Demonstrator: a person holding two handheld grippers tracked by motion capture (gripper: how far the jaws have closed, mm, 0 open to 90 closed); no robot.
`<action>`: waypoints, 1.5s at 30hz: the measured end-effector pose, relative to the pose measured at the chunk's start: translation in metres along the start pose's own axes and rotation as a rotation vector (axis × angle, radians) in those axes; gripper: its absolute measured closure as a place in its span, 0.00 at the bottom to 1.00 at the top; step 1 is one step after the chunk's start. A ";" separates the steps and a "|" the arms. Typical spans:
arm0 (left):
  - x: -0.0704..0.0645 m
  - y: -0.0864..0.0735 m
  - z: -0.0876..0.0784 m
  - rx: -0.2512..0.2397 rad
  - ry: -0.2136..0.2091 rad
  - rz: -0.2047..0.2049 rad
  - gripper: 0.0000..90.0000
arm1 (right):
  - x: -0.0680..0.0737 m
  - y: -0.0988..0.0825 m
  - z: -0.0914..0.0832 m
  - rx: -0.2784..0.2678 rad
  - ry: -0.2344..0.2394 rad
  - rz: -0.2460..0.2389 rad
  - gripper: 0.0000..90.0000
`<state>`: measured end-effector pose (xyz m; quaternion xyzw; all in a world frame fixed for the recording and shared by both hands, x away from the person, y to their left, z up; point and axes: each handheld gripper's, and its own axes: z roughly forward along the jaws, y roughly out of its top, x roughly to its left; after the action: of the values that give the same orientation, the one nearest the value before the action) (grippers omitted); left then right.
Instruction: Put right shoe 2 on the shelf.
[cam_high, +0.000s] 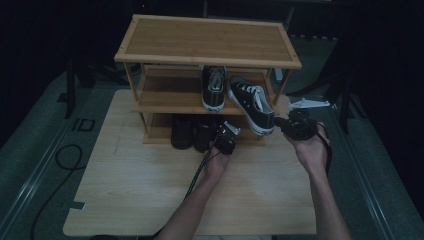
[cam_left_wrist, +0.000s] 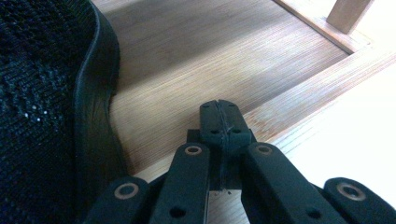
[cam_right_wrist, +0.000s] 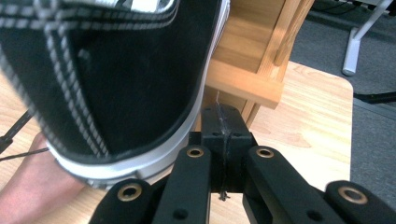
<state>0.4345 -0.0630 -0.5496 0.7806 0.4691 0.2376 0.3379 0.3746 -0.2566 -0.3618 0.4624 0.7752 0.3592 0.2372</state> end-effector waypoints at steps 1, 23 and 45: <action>0.000 0.000 0.000 -0.001 0.000 0.000 1.00 | 0.001 -0.002 0.000 0.000 0.002 0.001 1.00; 0.000 0.000 0.000 -0.003 0.002 0.000 1.00 | 0.019 -0.028 -0.024 -0.034 0.031 -0.036 1.00; 0.000 -0.001 0.000 -0.001 0.005 0.011 1.00 | 0.034 -0.031 -0.031 -0.050 0.063 -0.075 1.00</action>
<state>0.4339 -0.0625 -0.5503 0.7825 0.4656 0.2414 0.3357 0.3206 -0.2466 -0.3680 0.4153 0.7899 0.3838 0.2373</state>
